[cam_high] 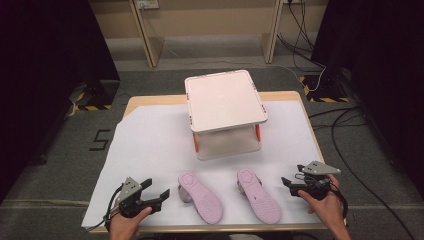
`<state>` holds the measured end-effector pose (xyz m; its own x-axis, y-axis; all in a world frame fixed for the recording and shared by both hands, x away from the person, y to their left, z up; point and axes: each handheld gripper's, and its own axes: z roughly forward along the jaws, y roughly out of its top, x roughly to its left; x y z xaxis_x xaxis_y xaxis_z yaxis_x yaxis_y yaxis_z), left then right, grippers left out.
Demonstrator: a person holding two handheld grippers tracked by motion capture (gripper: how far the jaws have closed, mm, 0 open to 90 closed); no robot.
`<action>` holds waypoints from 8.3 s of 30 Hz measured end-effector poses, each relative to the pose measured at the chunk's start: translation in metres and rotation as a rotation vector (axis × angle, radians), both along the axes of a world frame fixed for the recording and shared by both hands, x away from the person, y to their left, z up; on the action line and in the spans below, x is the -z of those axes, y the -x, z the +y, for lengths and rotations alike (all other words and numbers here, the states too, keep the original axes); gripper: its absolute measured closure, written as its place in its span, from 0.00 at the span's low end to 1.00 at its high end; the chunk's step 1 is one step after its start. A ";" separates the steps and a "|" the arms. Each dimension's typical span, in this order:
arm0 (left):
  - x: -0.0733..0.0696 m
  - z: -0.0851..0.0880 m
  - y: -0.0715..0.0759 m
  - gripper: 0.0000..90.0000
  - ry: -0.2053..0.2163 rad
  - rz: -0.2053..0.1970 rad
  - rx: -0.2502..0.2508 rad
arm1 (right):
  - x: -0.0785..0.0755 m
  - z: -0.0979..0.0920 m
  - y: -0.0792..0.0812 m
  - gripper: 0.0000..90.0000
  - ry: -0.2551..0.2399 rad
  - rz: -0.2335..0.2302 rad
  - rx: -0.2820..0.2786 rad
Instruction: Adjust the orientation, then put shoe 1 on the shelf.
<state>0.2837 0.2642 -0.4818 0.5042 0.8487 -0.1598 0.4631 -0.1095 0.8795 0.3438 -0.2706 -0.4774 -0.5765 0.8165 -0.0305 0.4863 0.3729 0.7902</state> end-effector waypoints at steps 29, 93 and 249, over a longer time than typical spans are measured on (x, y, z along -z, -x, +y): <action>-0.002 -0.013 0.004 0.21 0.010 -0.014 0.066 | 0.000 0.000 0.000 0.26 0.002 -0.001 -0.002; -0.002 -0.020 0.007 0.22 -0.039 -0.006 0.083 | -0.028 0.068 0.067 0.32 0.017 -0.049 -0.162; 0.000 -0.019 0.001 0.22 -0.032 0.016 0.066 | -0.034 -0.008 0.063 0.91 0.332 -0.184 -0.036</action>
<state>0.2829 0.2453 -0.4821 0.5571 0.8183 -0.1418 0.4677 -0.1681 0.8678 0.2809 -0.2783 -0.4431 -0.5650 0.7243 -0.3952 0.3296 0.6372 0.6966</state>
